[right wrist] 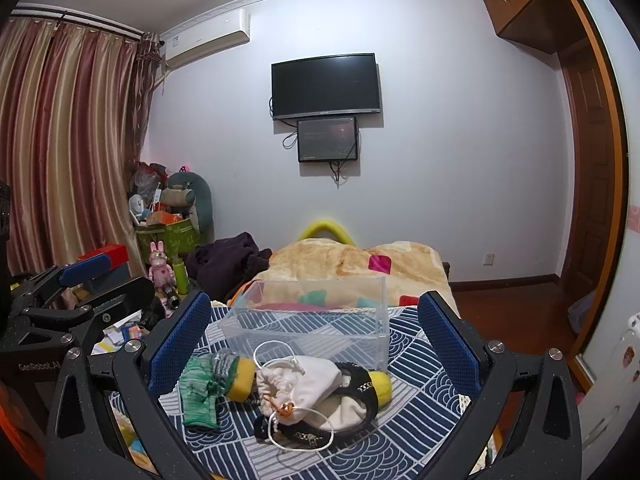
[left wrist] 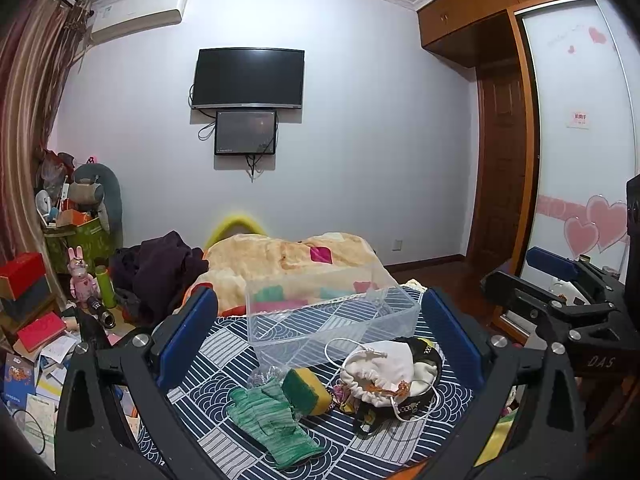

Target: Organize soft objects

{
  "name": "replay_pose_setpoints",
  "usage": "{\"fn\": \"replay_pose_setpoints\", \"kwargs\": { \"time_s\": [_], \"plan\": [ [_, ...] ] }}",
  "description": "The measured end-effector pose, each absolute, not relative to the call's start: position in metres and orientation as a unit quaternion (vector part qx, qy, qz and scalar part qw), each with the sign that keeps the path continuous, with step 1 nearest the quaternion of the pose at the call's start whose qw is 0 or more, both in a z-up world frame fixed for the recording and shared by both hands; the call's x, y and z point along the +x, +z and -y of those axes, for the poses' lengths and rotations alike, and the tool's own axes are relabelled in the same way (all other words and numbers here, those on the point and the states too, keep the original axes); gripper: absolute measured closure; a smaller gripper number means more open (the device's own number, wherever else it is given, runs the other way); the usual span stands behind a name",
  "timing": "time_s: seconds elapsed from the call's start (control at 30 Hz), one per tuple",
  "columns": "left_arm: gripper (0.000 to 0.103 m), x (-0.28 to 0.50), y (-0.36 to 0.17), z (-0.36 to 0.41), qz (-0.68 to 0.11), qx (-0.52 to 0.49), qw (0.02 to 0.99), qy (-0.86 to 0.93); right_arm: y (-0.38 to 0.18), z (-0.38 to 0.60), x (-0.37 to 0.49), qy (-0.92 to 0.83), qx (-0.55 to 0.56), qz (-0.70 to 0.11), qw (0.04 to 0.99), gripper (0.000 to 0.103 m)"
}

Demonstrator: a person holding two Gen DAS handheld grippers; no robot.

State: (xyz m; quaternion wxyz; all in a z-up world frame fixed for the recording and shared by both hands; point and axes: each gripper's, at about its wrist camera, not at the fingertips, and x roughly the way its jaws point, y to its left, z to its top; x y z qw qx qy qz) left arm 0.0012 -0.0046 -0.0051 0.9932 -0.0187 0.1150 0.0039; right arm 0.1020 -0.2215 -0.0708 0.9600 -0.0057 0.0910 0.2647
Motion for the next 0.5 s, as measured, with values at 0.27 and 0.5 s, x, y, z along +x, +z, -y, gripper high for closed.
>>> {"fn": "replay_pose_setpoints", "kwargs": {
  "time_s": [0.27,0.5],
  "plan": [
    [0.000,0.0011,-0.0042,0.0043,-0.115,-0.019,0.993,0.004,-0.0695,0.2216,0.1018,0.264,-0.004,-0.091,0.960,0.000],
    [0.000,0.0019,-0.0037,0.0050,-0.114,-0.019,0.993,0.004,-0.0663,0.2229,0.0997,0.264,-0.004,-0.089,0.960,0.000]
  ]
}}
